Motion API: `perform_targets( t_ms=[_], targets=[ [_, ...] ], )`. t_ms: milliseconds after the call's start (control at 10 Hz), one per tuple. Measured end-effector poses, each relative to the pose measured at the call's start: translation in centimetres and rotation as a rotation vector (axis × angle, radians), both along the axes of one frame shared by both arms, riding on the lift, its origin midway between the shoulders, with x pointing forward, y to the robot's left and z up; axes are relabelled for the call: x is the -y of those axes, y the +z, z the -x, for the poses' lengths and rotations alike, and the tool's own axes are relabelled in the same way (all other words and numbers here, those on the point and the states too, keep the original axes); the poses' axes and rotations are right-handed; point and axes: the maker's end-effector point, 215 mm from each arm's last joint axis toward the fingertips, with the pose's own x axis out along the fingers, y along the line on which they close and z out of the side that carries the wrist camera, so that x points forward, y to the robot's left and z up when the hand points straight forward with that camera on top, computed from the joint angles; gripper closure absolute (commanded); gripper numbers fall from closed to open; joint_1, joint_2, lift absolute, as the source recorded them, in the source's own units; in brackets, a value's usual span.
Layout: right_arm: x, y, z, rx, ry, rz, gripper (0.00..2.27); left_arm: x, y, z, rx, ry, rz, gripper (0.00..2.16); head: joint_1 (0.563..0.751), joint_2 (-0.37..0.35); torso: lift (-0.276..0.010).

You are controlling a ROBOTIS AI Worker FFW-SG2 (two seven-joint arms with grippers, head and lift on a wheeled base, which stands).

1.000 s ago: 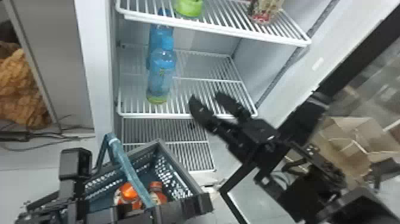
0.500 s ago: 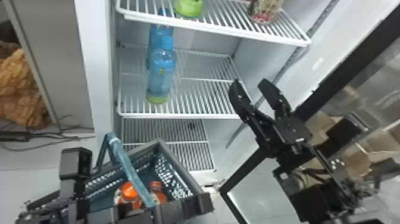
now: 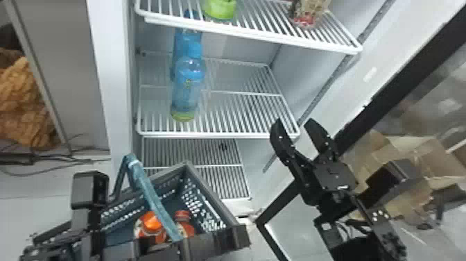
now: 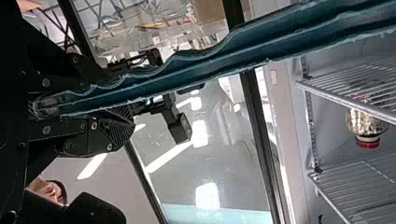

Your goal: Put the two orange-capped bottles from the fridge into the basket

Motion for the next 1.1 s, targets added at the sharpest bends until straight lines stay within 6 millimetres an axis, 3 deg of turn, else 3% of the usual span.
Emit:
perform_targets(
  t_ms=[1100],
  targets=[
    [-0.48, 0.44, -0.06, 0.018, 0.01, -0.014, 0.44, 0.11, 0.06, 0.06, 0.001, -0.004, 0.001, 1.15, 0.695, -0.35, -0.235]
  ],
)
